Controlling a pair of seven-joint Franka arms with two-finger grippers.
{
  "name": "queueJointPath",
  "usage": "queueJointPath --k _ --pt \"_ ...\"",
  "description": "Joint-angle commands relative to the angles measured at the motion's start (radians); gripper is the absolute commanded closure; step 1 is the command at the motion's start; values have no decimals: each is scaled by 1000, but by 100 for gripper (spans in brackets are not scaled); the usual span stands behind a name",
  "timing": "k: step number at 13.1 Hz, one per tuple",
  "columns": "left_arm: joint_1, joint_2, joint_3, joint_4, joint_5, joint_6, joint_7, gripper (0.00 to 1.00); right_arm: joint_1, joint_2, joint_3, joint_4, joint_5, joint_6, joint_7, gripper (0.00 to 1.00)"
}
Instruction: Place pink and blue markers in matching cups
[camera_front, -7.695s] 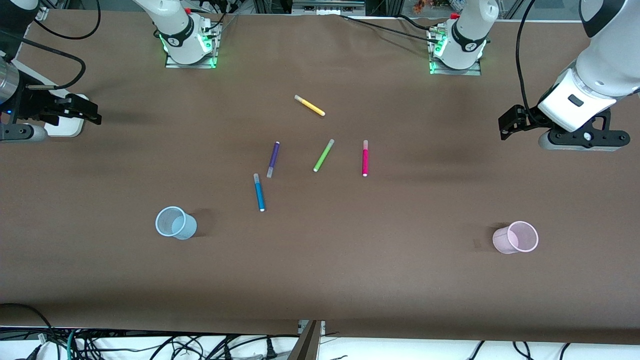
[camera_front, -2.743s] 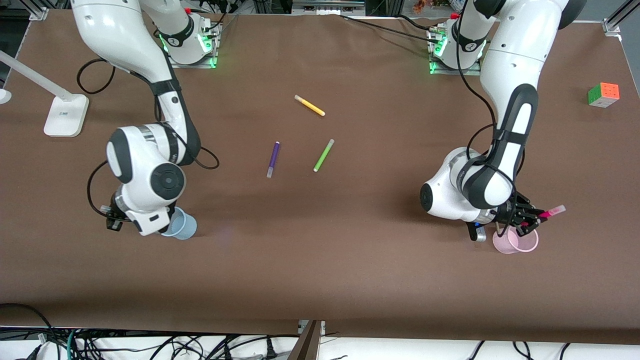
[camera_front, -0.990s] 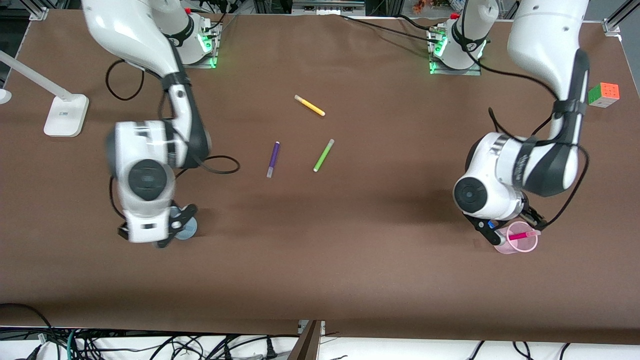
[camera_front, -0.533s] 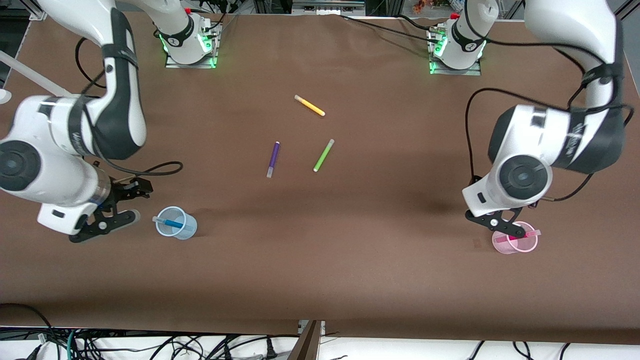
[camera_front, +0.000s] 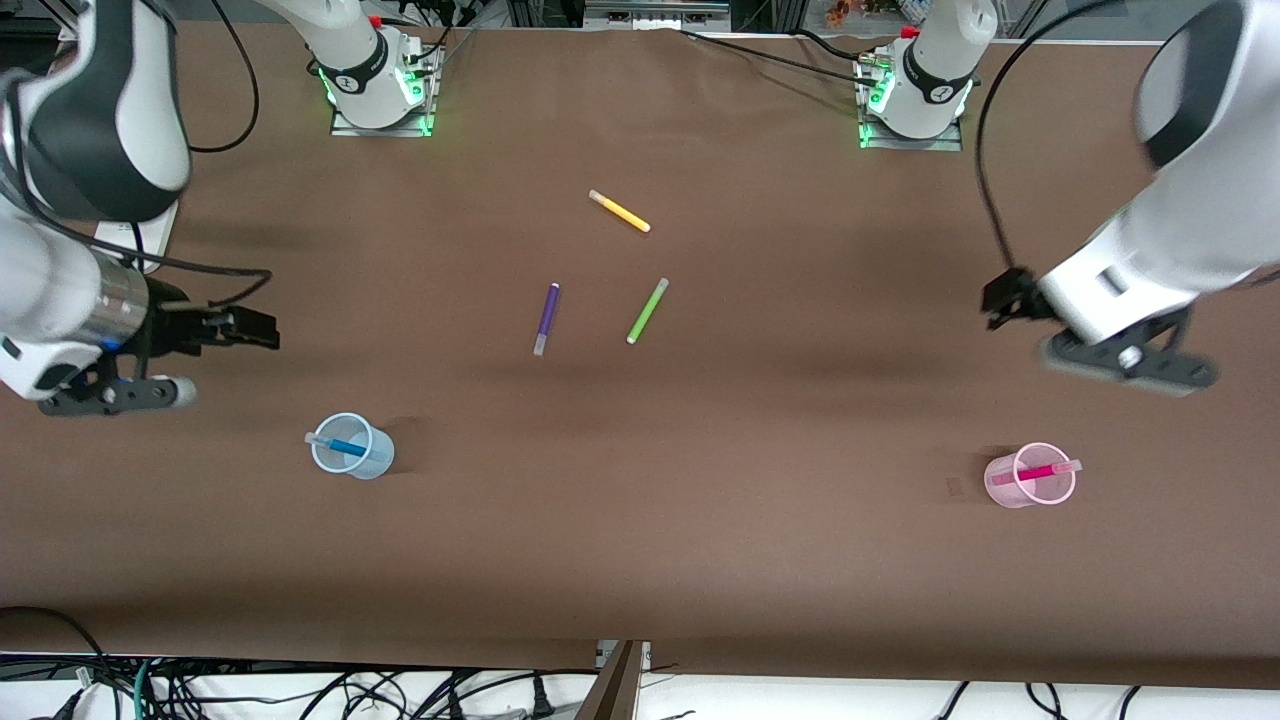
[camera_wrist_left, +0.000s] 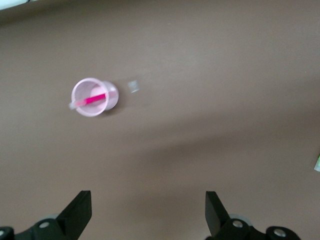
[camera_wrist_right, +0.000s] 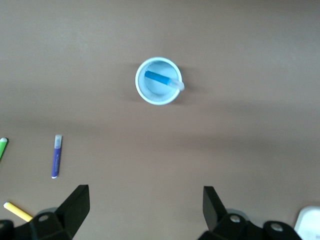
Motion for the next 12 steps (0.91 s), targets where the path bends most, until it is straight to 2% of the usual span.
queueJointPath --k 1,3,5,8,11,12 --pt "57 -194 -7 -282 -30 114 0 0 -96 -150 115 -146 -40 18 29 0" --pt "98 -279 -40 -372 -30 151 -11 0 -147 -263 123 -244 -50 15 28 0" --pt "97 -281 -41 -367 -30 146 -14 0 -173 -348 123 -294 -55 7 26 0" --pt "97 -234 -42 -293 -30 90 -9 0 -175 -338 129 -283 -110 -46 25 0" --pt "97 -223 -44 -285 -46 79 -9 0 -167 -302 126 -237 -113 -63 22 0" --pt "98 -220 -39 -285 -82 79 -11 0 -167 -290 126 -225 -113 -68 22 0"
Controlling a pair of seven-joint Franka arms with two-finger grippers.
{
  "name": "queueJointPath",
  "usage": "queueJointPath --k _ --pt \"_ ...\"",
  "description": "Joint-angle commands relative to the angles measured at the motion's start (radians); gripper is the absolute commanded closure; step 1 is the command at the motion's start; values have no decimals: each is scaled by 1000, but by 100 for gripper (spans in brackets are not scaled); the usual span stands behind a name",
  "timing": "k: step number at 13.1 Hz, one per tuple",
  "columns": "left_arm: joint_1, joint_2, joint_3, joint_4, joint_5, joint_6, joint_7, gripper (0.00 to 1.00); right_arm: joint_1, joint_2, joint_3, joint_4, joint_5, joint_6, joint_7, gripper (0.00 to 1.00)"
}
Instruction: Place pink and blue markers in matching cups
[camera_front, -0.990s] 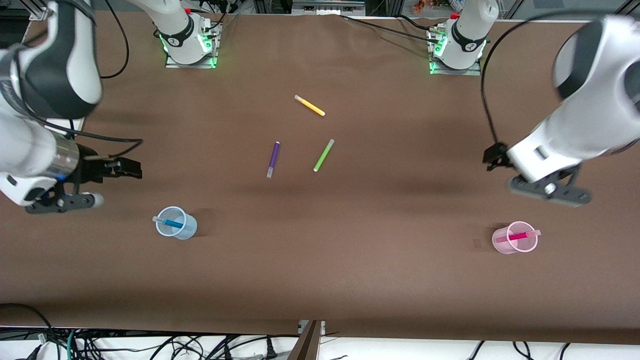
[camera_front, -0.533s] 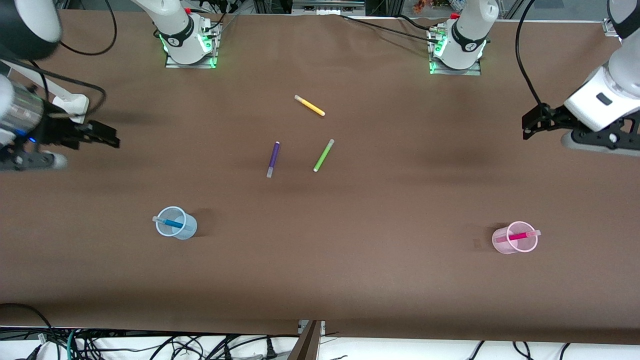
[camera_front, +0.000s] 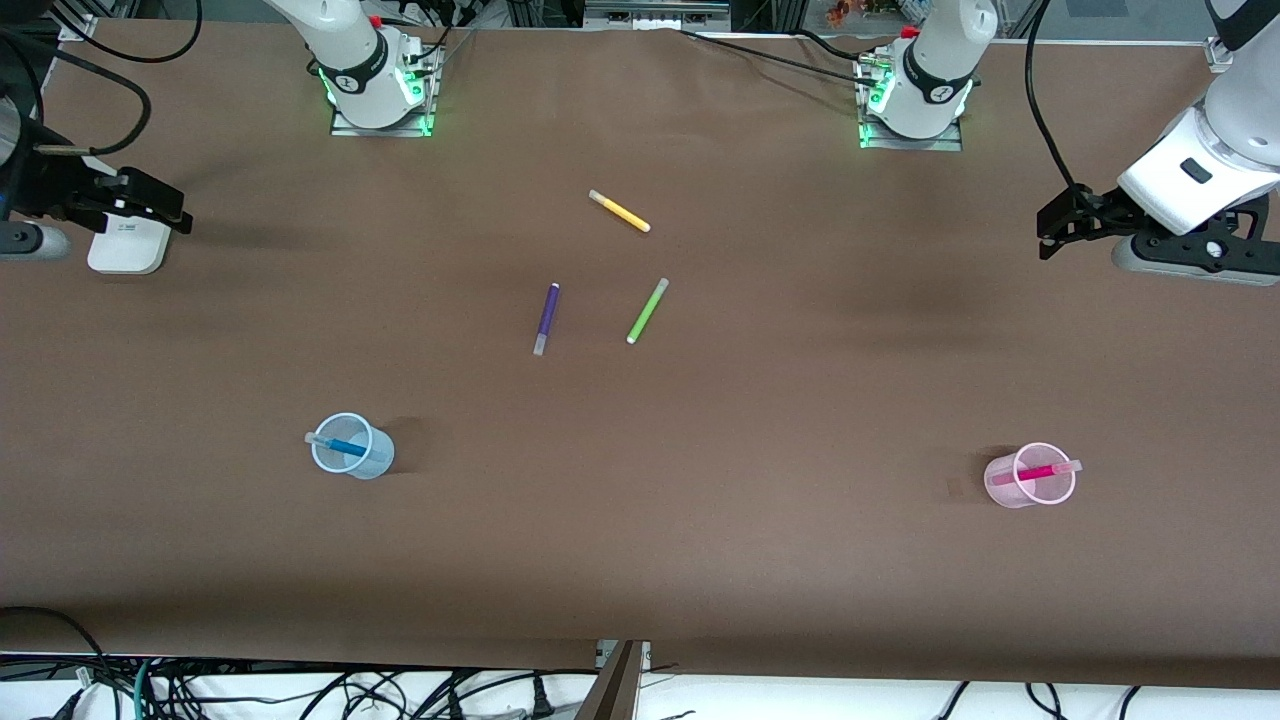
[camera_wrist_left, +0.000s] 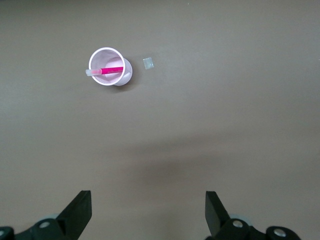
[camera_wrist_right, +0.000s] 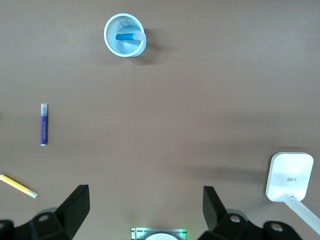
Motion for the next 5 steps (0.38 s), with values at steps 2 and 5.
queueJointPath --k 2,5 --pt "17 23 -8 35 -62 -27 -8 0 -8 31 10 47 -19 -22 6 0" --pt "17 23 -7 35 -62 -28 0 0 -6 34 10 49 -18 -18 8 0"
